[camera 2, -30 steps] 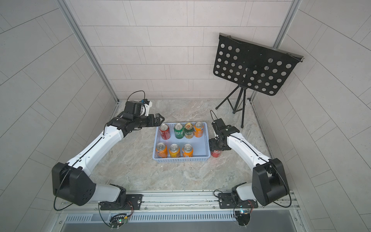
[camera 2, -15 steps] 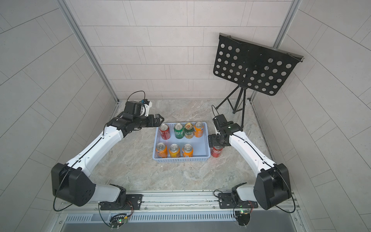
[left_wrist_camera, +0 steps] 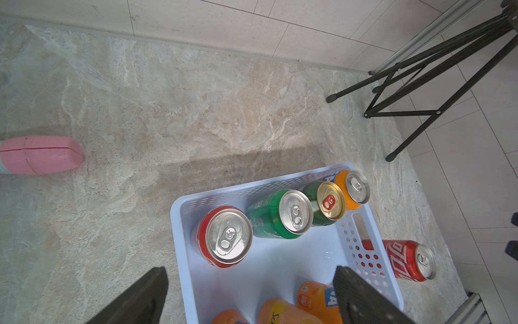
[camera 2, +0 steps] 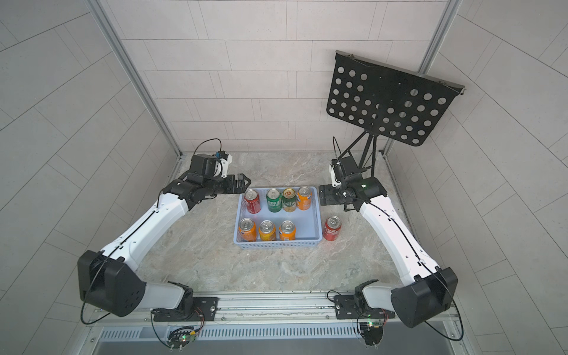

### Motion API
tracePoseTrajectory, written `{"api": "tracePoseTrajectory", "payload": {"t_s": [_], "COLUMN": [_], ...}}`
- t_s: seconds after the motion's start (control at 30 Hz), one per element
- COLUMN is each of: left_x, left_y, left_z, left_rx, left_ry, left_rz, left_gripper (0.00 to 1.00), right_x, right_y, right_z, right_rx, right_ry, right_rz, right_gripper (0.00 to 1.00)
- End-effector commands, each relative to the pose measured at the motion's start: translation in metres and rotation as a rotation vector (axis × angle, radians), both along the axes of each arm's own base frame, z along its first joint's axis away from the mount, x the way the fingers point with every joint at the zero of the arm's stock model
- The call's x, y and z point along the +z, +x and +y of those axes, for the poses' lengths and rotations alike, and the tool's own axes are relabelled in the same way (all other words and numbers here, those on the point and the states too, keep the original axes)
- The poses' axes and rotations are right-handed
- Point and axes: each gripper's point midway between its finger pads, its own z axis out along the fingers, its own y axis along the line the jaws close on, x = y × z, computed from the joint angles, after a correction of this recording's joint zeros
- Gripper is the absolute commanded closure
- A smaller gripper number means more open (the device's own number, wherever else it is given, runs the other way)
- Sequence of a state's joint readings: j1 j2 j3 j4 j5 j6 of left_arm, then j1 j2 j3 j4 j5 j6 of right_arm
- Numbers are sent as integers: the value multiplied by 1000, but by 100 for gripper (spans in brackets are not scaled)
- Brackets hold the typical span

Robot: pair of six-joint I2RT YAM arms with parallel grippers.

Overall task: Take out the drinks from the basket
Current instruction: Place the drink at the center of the board, then pick up the drink from the basket.

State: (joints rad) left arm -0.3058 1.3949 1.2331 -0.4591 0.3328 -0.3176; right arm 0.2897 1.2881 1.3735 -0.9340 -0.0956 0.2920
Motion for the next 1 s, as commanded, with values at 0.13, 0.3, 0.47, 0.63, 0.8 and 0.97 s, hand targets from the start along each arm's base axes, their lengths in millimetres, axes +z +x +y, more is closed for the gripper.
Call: {"api": "tracePoseTrajectory", "payload": {"t_s": [0.13, 0.3, 0.47, 0.63, 0.8, 0.97], "left_x": [1, -4, -11, -13, -16, -21], "left_y": [-2, -1, 2, 2, 3, 5], "left_z": [0, -3, 1, 9, 12, 16], "left_rx": [4, -3, 21, 46, 55, 68], "left_ry": [-7, -11, 17, 57, 73, 104], "left_rz": [-11, 23, 37, 35, 48, 64], "left_gripper": [0, 0, 0, 0, 0, 0], "right_x": [31, 25, 9, -11, -26, -40], "right_y": [14, 25, 31, 35, 43, 29], "right_z": [24, 42, 69, 88, 87, 105], "right_rx": [52, 81, 135, 167, 149, 195], "right_ry": [91, 103, 93, 96, 58, 67], "right_rz": [-89, -52, -9, 23, 70, 142], "right_gripper": [15, 17, 18, 18, 19, 21]}}
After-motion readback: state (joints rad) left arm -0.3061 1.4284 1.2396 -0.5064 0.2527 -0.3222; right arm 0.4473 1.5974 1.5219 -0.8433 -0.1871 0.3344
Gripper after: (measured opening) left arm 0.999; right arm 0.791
